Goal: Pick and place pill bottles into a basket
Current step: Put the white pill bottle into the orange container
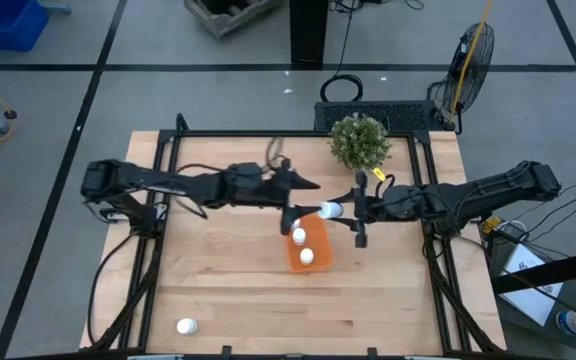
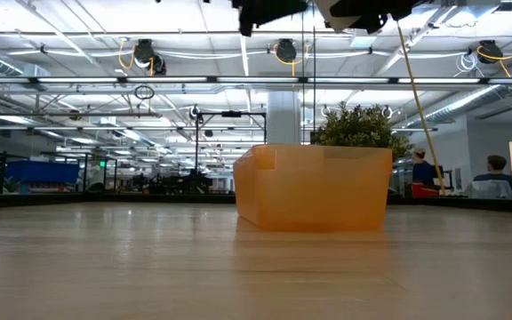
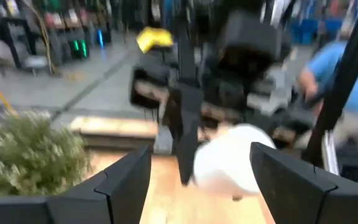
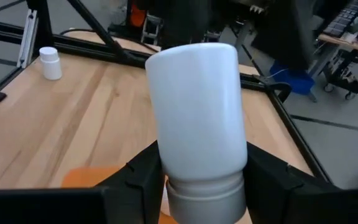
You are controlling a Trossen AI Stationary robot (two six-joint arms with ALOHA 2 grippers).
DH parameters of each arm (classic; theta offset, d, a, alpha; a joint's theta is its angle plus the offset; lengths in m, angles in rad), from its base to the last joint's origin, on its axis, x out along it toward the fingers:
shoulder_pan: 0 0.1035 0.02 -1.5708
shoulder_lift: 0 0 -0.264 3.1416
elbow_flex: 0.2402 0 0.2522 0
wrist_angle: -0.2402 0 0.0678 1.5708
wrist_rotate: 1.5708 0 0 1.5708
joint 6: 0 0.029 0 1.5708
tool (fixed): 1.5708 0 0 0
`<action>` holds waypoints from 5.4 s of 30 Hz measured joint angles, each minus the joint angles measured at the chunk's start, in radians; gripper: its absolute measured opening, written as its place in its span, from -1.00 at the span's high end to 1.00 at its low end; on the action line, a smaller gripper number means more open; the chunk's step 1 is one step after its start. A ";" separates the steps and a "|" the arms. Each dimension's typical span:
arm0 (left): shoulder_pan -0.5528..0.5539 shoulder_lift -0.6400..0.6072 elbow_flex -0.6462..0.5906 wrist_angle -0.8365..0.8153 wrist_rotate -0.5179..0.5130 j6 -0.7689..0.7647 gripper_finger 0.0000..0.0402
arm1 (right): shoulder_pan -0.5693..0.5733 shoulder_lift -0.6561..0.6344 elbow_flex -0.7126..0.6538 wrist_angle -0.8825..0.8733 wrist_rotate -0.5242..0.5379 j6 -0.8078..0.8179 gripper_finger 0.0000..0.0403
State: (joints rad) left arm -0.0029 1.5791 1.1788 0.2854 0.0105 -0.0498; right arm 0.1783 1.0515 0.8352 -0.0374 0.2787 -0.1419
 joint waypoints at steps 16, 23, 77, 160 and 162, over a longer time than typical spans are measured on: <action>-0.039 0.112 0.226 -0.380 0.053 0.109 -0.39 | 0.006 0.000 0.000 -0.131 -0.022 0.102 0.22; -0.041 0.125 0.221 -0.361 0.053 0.099 -0.38 | 0.007 0.000 0.000 -0.118 -0.022 0.102 0.22; -0.004 0.063 0.222 -0.296 -0.059 0.238 0.14 | 0.007 -0.019 0.001 -0.163 0.039 0.240 -0.43; 0.212 -0.004 -0.316 1.252 0.618 0.022 0.14 | -0.206 0.431 0.290 0.849 -0.467 -0.137 -0.08; 0.216 -0.004 -0.316 1.252 0.622 0.019 0.14 | -0.207 0.431 0.290 0.848 -0.466 -0.140 -0.02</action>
State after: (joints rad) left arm 0.2133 1.5753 0.8631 1.5372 0.6326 -0.0308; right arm -0.0288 1.4830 1.1251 0.8101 -0.1871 -0.2817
